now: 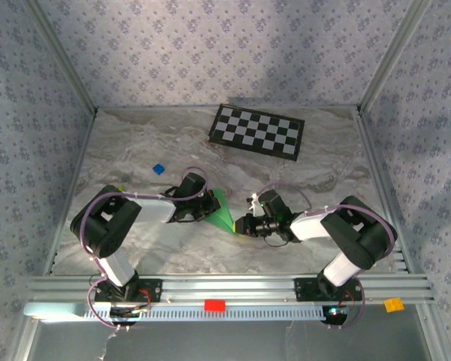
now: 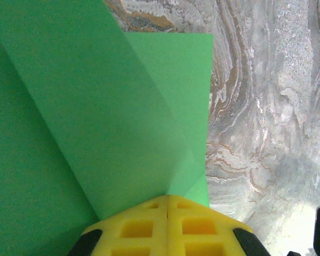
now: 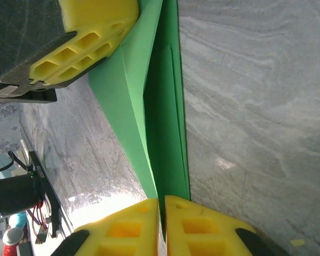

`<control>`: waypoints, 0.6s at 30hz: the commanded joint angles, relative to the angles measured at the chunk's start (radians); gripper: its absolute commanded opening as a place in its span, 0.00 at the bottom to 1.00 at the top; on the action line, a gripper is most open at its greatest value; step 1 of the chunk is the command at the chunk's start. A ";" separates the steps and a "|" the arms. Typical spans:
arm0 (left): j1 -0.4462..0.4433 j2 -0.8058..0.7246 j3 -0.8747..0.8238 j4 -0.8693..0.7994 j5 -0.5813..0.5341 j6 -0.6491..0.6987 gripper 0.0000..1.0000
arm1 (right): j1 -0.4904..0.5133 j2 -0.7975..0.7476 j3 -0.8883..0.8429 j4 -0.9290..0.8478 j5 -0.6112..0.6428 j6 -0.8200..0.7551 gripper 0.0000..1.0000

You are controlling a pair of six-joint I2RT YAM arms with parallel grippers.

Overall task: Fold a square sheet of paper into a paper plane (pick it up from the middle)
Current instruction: Fourth fold the wing at the center of the table.

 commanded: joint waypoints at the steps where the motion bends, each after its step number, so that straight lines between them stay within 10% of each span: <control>1: -0.001 0.030 -0.010 -0.045 -0.025 0.002 0.00 | -0.007 -0.009 -0.030 -0.167 0.010 -0.022 0.16; 18: -0.001 0.033 -0.009 -0.045 -0.023 0.001 0.00 | -0.002 0.010 -0.011 -0.245 0.033 -0.074 0.11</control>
